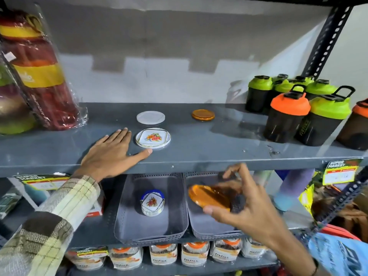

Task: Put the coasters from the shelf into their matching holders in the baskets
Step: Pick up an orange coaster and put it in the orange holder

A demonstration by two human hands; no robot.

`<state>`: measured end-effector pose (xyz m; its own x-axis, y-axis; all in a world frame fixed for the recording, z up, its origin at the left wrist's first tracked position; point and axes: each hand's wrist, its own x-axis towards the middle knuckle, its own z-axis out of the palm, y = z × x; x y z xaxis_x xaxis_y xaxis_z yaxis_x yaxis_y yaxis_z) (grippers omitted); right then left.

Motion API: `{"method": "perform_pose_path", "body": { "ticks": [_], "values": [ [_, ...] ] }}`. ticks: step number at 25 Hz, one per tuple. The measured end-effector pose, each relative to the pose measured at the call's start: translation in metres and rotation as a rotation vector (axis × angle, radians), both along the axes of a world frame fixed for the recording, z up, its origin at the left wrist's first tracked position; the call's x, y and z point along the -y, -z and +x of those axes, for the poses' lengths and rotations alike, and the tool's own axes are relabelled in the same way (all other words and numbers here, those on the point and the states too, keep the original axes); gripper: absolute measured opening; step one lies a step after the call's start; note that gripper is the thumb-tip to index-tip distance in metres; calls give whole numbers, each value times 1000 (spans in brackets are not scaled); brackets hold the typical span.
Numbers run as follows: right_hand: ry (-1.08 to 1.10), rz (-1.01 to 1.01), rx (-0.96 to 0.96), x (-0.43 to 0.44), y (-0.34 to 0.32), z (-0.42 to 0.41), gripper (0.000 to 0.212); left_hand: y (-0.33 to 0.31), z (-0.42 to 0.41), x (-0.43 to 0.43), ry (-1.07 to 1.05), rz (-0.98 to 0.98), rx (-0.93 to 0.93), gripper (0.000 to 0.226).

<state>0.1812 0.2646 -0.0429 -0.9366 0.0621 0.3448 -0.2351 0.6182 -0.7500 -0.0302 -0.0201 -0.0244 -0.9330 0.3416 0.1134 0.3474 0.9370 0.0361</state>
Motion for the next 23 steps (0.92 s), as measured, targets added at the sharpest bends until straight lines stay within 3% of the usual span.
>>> {"method": "perform_pose_path", "body": {
  "ticks": [9, 12, 17, 23],
  "values": [
    [339, 36, 447, -81, 183, -126, 95, -2, 2, 0, 11, -10, -36, 127],
    [377, -59, 520, -87, 208, -147, 106, -2, 1, 0, 9, -5, -38, 125],
    [385, 14, 609, -85, 228, -164, 98, -1, 0, 1, 15, 1, -45, 125],
    [392, 74, 575, -86, 240, -167, 95, -1, 2, 0, 5, 1, -44, 125]
  ]
}}
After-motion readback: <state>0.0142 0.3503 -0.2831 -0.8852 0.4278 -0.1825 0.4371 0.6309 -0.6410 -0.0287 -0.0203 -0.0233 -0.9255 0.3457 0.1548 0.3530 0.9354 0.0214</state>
